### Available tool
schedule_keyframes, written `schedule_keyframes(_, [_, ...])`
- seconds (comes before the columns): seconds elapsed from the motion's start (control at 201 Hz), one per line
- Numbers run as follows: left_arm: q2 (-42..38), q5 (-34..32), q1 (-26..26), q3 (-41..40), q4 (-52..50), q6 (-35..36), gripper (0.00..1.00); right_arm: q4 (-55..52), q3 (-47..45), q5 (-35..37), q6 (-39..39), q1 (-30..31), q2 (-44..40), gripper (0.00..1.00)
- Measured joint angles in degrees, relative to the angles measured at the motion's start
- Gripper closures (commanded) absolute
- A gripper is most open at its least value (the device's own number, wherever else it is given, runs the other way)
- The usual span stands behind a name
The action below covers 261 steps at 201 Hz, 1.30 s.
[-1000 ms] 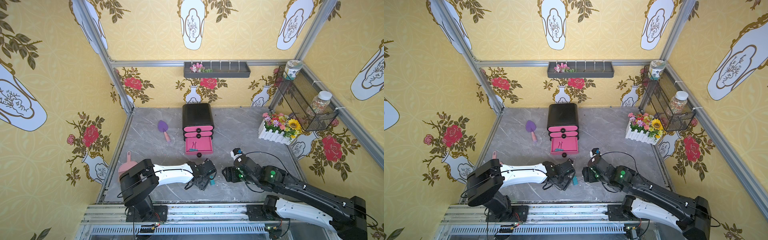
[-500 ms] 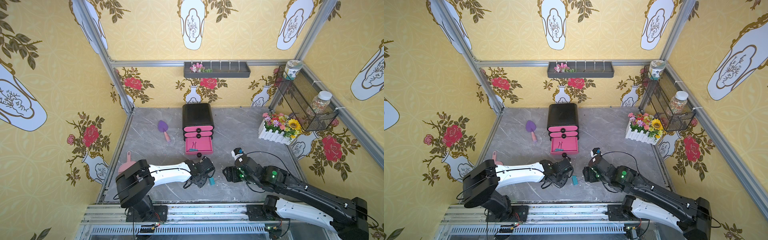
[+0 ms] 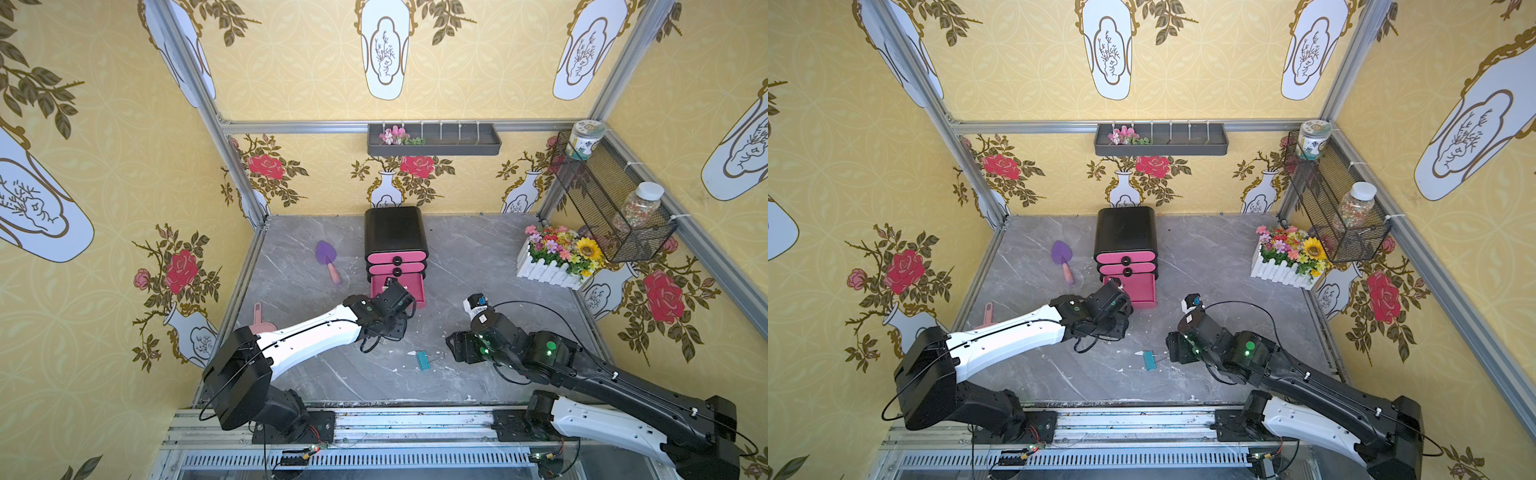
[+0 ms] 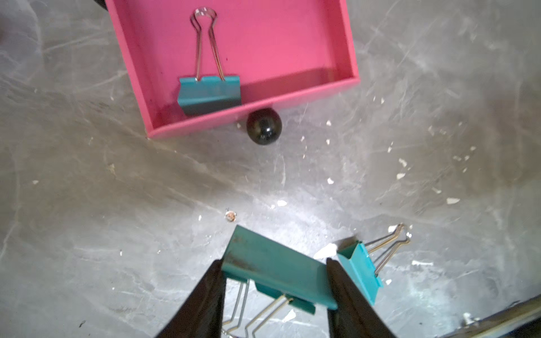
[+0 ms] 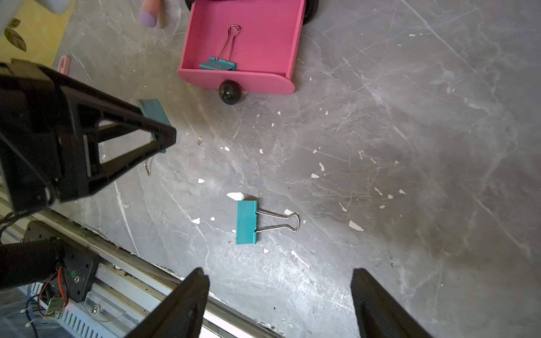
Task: Put the binder clips in the drawer according to color
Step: Place the binder clip in the drawer.
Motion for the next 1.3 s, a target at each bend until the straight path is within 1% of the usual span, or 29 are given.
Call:
schedule_keyframes(0.154, [3.23, 1.64, 4.17, 4.15, 0.83, -2.95, 0.62, -0.85, 0.0, 0.63, -0.5, -0.04, -1.81, 0.19])
schedule_keyframes(0.304, [5.97, 3.74, 7.85, 5.44, 3.91, -7.5, 0.62, -1.62, 0.0, 1.44, -0.87, -0.22, -3.37, 0.19])
schedule_keyframes(0.378, [6.29, 4.72, 9.64, 4.46, 6.62, -10.58, 0.61, -1.97, 0.0, 1.7, -1.05, -0.28, -4.24, 0.19])
schedule_keyframes(0.558, [5.29, 7.52, 13.92, -1.03, 14.34, -19.47, 0.61, -3.28, 0.0, 2.71, -1.53, -0.63, -6.36, 0.19])
schedule_keyframes(0.757, [3.32, 9.92, 15.08, -5.42, 23.89, -29.09, 0.61, -4.39, 0.0, 2.86, -2.75, -0.98, -7.08, 0.18])
schedule_keyframes(0.991, [2.34, 9.75, 15.28, -10.29, 34.18, -40.7, 0.6, -4.35, -0.13, 2.64, -3.85, -1.07, -7.06, 0.18])
schedule_keyframes(1.299, [0.09, 3.67, 15.26, -18.88, 44.09, -55.47, 0.57, -4.04, -1.55, 1.07, -4.02, -1.29, -7.45, 0.18])
